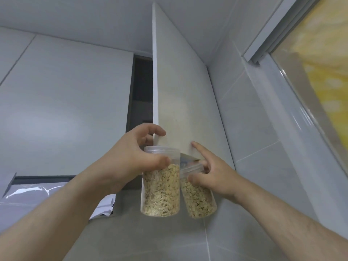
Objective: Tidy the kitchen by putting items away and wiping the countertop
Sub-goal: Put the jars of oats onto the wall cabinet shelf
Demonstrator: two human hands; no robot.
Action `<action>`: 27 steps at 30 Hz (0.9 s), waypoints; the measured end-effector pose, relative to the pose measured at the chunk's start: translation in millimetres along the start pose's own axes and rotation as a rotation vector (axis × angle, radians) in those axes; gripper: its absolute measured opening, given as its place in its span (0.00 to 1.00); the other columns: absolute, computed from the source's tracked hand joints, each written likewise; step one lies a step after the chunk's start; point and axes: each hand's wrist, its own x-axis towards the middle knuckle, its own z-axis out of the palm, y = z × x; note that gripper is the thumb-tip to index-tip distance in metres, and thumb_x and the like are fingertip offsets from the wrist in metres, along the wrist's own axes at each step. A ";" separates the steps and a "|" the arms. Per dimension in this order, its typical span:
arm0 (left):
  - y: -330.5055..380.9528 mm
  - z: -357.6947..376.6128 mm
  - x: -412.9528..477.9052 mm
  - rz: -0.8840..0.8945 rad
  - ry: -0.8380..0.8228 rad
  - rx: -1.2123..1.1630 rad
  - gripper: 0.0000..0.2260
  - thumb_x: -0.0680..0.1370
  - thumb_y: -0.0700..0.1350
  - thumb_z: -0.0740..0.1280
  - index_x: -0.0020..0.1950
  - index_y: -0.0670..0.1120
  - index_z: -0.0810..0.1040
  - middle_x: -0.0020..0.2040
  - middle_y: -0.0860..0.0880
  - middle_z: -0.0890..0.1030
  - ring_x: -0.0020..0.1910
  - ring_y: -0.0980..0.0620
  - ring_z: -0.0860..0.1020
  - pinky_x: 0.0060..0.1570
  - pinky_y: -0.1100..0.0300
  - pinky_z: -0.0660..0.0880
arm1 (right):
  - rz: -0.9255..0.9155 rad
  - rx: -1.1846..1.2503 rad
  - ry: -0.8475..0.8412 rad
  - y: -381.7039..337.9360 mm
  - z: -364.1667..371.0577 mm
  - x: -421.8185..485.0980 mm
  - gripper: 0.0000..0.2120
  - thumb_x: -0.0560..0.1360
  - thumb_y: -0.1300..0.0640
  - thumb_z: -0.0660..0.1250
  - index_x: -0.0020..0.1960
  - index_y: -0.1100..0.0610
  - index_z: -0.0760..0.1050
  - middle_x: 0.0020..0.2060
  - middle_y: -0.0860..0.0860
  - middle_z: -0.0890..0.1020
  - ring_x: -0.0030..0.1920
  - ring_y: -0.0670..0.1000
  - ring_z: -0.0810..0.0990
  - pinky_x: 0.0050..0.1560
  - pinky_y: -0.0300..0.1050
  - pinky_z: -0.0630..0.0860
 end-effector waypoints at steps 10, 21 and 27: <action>44.5 35.4 -7.1 0.040 -0.045 -0.005 0.19 0.55 0.50 0.74 0.42 0.50 0.73 0.43 0.47 0.82 0.39 0.49 0.80 0.36 0.58 0.77 | -0.044 -0.095 -0.023 -33.9 -51.8 -31.2 0.46 0.70 0.55 0.73 0.78 0.34 0.51 0.36 0.43 0.82 0.41 0.40 0.81 0.47 0.35 0.76; 104.5 110.7 9.3 -0.030 -0.318 0.109 0.16 0.60 0.48 0.73 0.44 0.49 0.74 0.62 0.60 0.78 0.60 0.60 0.78 0.55 0.50 0.80 | -0.045 -0.168 0.032 -37.1 -120.9 -75.7 0.48 0.65 0.41 0.76 0.77 0.34 0.53 0.58 0.44 0.80 0.52 0.44 0.82 0.57 0.48 0.80; 127.2 147.9 24.4 -0.013 -0.318 0.149 0.13 0.63 0.44 0.71 0.45 0.48 0.73 0.65 0.61 0.75 0.60 0.62 0.75 0.59 0.52 0.78 | 0.008 -0.192 0.082 -40.1 -164.0 -101.8 0.30 0.68 0.44 0.74 0.65 0.32 0.65 0.50 0.42 0.82 0.49 0.40 0.82 0.49 0.43 0.81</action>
